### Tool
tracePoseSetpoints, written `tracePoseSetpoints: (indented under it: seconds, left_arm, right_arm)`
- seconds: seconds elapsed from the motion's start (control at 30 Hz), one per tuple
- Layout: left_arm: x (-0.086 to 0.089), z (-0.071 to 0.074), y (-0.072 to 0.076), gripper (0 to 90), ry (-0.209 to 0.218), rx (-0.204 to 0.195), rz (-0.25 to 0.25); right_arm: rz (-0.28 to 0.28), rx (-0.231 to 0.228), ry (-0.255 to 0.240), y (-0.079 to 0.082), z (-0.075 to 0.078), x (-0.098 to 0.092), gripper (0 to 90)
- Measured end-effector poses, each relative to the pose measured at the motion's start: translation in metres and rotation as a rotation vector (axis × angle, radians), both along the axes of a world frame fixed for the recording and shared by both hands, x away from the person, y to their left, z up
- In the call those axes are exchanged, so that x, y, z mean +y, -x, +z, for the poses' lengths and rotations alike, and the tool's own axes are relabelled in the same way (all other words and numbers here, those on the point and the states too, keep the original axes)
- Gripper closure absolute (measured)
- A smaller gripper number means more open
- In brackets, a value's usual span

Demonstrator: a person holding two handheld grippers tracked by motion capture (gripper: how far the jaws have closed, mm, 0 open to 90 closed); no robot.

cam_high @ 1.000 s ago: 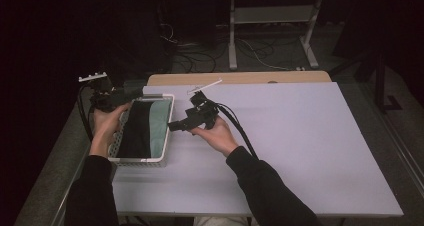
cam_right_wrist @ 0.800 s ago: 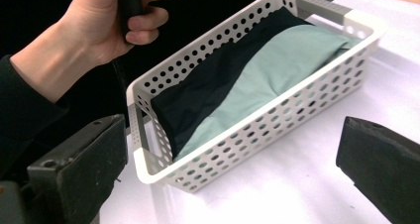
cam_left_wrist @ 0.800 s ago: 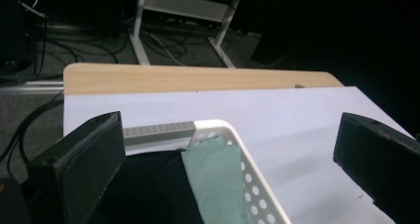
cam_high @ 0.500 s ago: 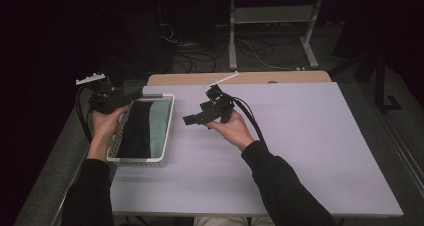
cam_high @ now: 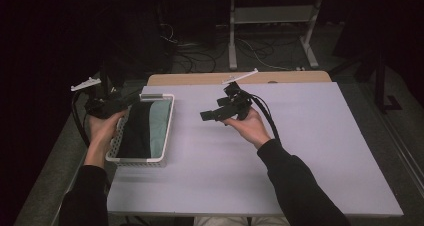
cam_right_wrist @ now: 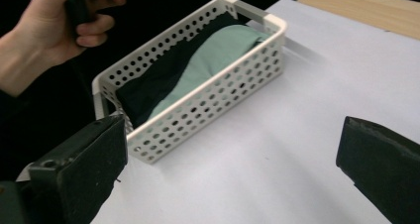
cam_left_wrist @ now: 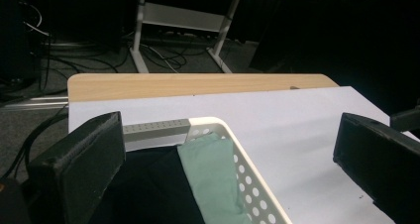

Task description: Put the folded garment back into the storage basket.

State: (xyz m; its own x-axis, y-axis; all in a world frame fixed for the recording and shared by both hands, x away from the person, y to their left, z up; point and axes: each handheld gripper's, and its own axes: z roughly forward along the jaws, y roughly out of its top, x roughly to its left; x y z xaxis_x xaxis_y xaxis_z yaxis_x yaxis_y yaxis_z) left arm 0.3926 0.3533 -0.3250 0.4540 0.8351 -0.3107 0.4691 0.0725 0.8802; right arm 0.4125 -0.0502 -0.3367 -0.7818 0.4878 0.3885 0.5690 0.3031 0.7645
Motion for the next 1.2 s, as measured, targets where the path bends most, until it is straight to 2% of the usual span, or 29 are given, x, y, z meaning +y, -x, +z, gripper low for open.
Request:
tracePoseSetpoints:
  seconds: [0.4,0.57,0.73,0.83,1.2]
  left_arm:
    - [0.000,-0.006,0.012,0.0,0.011,-0.011,-0.006]
    - [0.000,-0.014,0.018,0.0,0.006,0.001,-0.008]
    - [0.002,-0.023,0.024,0.0,0.033,0.003,-0.007]
    - [0.002,-0.027,0.027,0.0,0.029,0.001,-0.008]
    - [0.001,-0.035,0.043,0.0,0.068,-0.020,-0.009]
  right_arm:
    - [-0.052,-0.010,0.016,-0.002,-0.002,-0.029,0.0]
    - [-0.075,-0.012,0.000,-0.002,-0.007,-0.045,0.0]
    - [-0.102,-0.002,0.003,-0.002,-0.011,-0.061,0.0]
    - [-0.105,-0.002,0.004,-0.002,-0.013,-0.070,0.0]
    - [-0.136,0.006,0.015,0.002,-0.023,-0.098,0.0]
